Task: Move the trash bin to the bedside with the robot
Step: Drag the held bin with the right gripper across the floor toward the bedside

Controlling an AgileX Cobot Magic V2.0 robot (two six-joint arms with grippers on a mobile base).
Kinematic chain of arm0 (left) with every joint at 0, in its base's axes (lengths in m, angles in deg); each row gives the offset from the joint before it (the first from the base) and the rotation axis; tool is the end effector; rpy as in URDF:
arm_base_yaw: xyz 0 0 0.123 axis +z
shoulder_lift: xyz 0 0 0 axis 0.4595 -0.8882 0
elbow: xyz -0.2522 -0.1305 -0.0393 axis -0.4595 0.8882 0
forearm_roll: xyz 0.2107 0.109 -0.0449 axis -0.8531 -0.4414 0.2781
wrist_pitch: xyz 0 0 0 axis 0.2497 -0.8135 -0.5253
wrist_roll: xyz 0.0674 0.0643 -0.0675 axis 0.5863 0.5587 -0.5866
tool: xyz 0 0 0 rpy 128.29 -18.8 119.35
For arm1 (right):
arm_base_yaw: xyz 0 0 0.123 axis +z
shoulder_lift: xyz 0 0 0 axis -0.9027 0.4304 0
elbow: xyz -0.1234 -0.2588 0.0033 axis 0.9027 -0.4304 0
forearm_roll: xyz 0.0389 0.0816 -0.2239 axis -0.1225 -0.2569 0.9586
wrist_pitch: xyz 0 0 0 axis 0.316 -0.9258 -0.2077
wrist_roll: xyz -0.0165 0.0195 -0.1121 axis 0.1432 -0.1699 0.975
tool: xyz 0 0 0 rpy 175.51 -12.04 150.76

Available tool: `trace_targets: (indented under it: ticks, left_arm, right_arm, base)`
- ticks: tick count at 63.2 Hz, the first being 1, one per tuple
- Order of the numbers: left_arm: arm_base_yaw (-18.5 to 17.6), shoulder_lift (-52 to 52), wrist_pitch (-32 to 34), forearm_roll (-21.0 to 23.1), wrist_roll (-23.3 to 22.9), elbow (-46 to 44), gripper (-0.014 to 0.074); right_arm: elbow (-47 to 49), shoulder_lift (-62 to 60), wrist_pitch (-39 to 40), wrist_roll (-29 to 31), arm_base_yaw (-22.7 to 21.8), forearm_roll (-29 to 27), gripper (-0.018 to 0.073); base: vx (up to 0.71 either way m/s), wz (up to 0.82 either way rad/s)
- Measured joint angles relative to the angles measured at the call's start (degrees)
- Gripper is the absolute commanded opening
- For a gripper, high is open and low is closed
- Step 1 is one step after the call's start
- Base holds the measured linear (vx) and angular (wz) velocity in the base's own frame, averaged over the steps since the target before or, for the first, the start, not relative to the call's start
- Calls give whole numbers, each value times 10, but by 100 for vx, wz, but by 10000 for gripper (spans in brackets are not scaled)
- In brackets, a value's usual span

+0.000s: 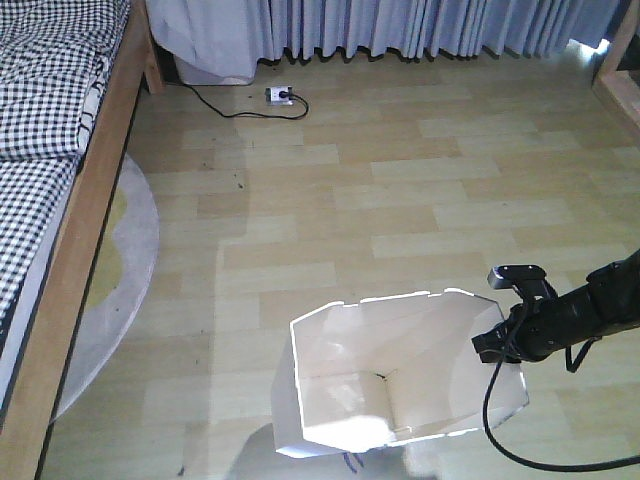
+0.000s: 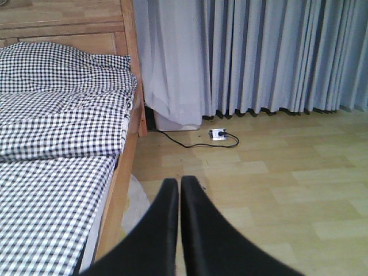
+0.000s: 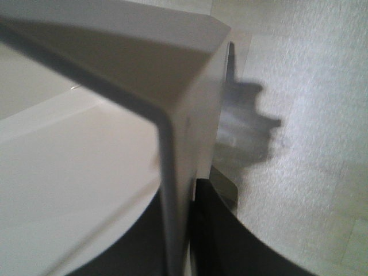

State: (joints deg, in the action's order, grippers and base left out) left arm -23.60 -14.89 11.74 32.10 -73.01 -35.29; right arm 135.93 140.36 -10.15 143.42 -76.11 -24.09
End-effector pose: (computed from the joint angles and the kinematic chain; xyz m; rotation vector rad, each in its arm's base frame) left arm 0.0671 0.0049 0.1815 -0.0440 1.7192 0.0653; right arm 0.3046 -0.0134 -0.0311 -0.3652 2.8773 0.5786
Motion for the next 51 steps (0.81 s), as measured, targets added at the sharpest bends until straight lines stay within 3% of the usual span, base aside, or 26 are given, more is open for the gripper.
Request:
trace_targets:
  ticks: [51]
  left_arm:
    - [0,0,0,0,0,0,-6]
  right_arm:
    - [0,0,1,0,0,0,-3]
  base:
    - [33,4]
